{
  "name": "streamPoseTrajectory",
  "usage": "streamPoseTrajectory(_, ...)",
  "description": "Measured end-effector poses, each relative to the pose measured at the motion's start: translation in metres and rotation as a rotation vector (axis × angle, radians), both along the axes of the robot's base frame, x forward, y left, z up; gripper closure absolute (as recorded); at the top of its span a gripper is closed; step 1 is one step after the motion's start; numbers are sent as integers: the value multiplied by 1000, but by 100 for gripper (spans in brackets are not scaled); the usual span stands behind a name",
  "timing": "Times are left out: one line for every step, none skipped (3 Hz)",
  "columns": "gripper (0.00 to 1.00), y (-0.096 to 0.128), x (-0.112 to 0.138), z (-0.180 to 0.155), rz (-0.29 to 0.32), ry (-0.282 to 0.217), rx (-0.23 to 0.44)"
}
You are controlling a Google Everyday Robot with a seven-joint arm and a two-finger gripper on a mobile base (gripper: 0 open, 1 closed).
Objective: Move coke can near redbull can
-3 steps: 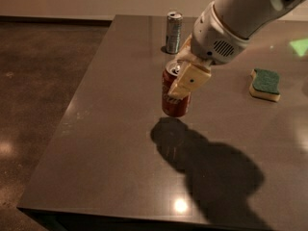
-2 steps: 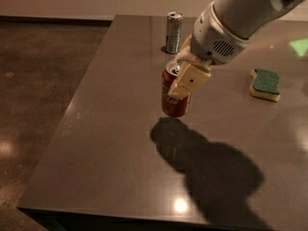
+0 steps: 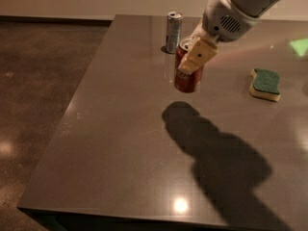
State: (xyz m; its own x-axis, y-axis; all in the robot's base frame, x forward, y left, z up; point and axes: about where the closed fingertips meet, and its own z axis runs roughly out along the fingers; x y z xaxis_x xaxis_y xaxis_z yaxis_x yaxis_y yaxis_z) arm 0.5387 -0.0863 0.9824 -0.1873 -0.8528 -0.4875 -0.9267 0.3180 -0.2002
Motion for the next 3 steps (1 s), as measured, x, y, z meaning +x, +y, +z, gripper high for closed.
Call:
streamPoseTrajectory(100,-15,34,6,-75,-14,9)
streamPoseTrajectory(100,-28,72,4,-141,-19,30)
streamPoseTrajectory(100,-35,109,-6,-192,-10,41)
